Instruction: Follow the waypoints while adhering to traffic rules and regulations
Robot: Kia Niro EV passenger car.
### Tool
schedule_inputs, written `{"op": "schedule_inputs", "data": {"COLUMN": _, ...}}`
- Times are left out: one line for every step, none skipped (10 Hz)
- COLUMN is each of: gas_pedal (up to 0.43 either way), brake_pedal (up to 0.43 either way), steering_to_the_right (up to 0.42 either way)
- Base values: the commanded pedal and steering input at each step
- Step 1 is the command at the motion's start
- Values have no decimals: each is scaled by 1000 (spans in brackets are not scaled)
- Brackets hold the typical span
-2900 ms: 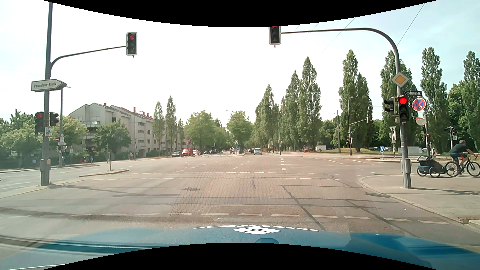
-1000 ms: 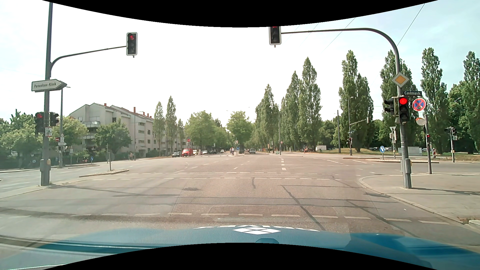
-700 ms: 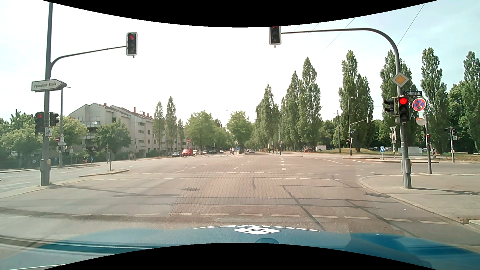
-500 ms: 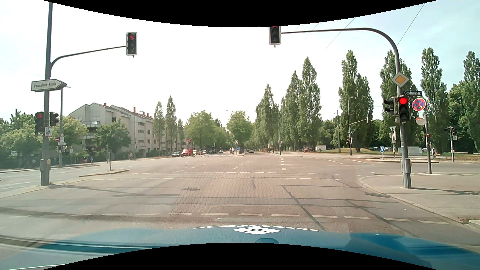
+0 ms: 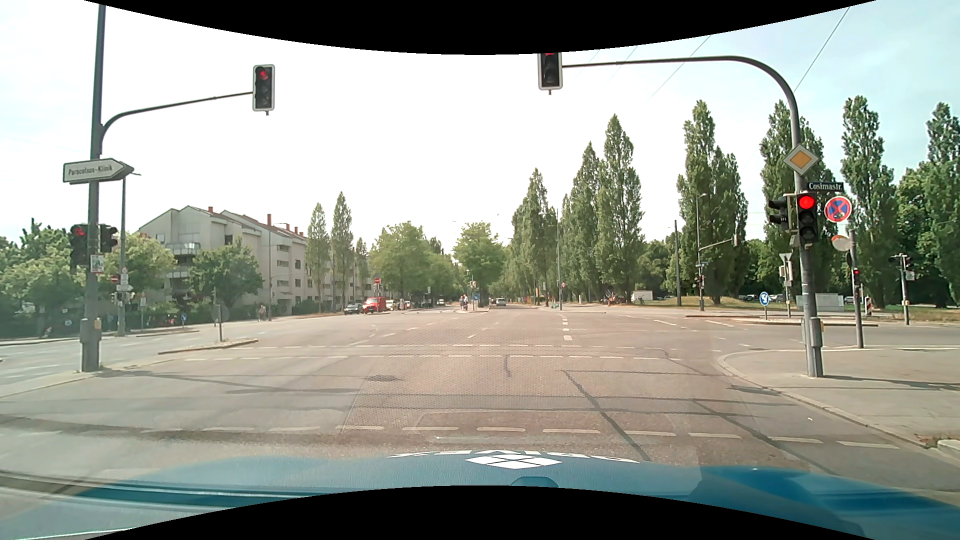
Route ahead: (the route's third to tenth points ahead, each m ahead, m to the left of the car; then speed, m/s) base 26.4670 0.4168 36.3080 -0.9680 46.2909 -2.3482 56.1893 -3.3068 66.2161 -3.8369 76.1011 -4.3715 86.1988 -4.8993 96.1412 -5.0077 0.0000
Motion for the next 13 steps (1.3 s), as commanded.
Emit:
{"op": "schedule_inputs", "data": {"gas_pedal": 0, "brake_pedal": 268, "steering_to_the_right": 3}}
{"op": "schedule_inputs", "data": {"gas_pedal": 0, "brake_pedal": 268, "steering_to_the_right": 3}}
{"op": "schedule_inputs", "data": {"gas_pedal": 0, "brake_pedal": 268, "steering_to_the_right": 3}}
{"op": "schedule_inputs", "data": {"gas_pedal": 0, "brake_pedal": 268, "steering_to_the_right": 3}}
{"op": "schedule_inputs", "data": {"gas_pedal": 0, "brake_pedal": 268, "steering_to_the_right": 3}}
{"op": "schedule_inputs", "data": {"gas_pedal": 0, "brake_pedal": 268, "steering_to_the_right": 3}}
{"op": "schedule_inputs", "data": {"gas_pedal": 0, "brake_pedal": 268, "steering_to_the_right": 3}}
{"op": "schedule_inputs", "data": {"gas_pedal": 0, "brake_pedal": 268, "steering_to_the_right": 3}}
{"op": "schedule_inputs", "data": {"gas_pedal": 0, "brake_pedal": 268, "steering_to_the_right": 3}}
{"op": "schedule_inputs", "data": {"gas_pedal": 0, "brake_pedal": 268, "steering_to_the_right": 3}}
{"op": "schedule_inputs", "data": {"gas_pedal": 0, "brake_pedal": 268, "steering_to_the_right": 3}}
{"op": "schedule_inputs", "data": {"gas_pedal": 0, "brake_pedal": 268, "steering_to_the_right": 3}}
{"op": "schedule_inputs", "data": {"gas_pedal": 0, "brake_pedal": 268, "steering_to_the_right": 3}}
